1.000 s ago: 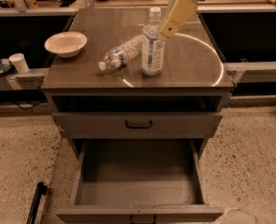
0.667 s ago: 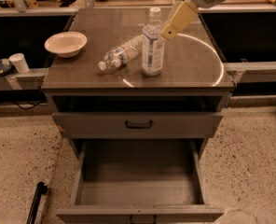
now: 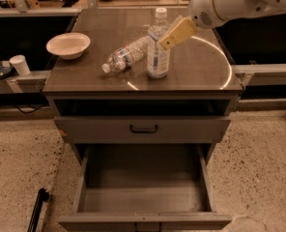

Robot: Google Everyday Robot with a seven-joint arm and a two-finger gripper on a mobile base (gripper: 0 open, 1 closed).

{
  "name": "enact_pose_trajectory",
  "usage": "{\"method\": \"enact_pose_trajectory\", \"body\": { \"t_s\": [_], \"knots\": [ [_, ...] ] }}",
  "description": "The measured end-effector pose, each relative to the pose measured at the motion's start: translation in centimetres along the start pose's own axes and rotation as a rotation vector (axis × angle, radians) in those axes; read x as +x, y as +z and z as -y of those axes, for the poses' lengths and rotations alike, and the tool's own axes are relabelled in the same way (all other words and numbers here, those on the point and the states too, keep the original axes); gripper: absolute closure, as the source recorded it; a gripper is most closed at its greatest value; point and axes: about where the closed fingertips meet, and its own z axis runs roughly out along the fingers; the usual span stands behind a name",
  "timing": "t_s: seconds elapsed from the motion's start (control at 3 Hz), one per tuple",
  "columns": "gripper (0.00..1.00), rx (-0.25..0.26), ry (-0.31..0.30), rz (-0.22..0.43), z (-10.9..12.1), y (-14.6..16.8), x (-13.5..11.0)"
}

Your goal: Place blue plastic bottle into middle drawer

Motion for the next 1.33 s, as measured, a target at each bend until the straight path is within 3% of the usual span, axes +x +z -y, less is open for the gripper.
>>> {"method": "enact_pose_trajectory", "body": {
  "t_s": [0.67,1.0,1.33],
  "knots": [
    [0.02,-0.051,0.206,0.082,-2.4,5.1,3.3],
    [0.32,-0.063,0.262,0.128,-2.8,6.6,3.9],
    [0.57,-0.081,0.278,0.18,-3.0,7.6,3.8]
  ]
}}
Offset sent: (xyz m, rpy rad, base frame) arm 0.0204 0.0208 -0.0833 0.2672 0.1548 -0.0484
